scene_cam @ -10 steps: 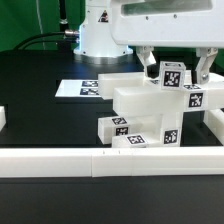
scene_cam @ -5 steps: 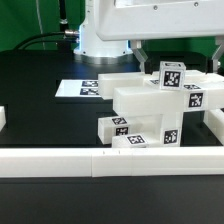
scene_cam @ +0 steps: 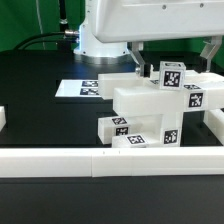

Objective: Assemble chair

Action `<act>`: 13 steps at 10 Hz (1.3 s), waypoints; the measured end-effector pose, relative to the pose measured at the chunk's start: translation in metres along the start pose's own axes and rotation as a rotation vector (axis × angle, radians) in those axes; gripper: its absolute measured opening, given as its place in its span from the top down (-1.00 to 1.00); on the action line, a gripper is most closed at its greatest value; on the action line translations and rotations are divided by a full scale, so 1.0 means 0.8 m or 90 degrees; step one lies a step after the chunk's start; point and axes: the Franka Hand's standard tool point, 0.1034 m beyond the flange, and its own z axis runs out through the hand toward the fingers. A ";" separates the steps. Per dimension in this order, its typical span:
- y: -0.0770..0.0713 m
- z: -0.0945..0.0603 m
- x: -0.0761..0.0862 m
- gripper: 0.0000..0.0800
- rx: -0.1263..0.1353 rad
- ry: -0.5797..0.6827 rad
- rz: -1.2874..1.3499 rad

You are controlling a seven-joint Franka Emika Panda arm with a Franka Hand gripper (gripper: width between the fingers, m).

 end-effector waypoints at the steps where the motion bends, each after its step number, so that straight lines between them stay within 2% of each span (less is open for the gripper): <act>1: 0.000 0.000 0.000 -0.62 -0.001 0.000 -0.049; 3: 0.001 0.001 -0.001 -0.62 0.001 -0.002 -0.095; 4: 0.004 0.002 -0.003 -0.62 0.011 -0.001 -0.078; 5: 0.010 0.004 -0.006 -0.56 0.030 0.001 -0.036; 6: 0.012 0.004 -0.006 -0.56 0.032 0.001 -0.015; 7: 0.011 0.005 -0.005 -0.12 0.031 0.004 -0.012; 8: 0.011 0.006 -0.004 -0.12 0.029 0.009 -0.010; 9: 0.011 0.006 -0.004 0.29 0.028 0.009 -0.009; 13: 0.014 0.007 -0.004 0.29 0.029 0.003 0.042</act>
Offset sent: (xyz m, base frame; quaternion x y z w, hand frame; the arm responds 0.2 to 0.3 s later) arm -0.0064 0.0106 -0.0021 0.0442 0.0138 -0.0502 0.9977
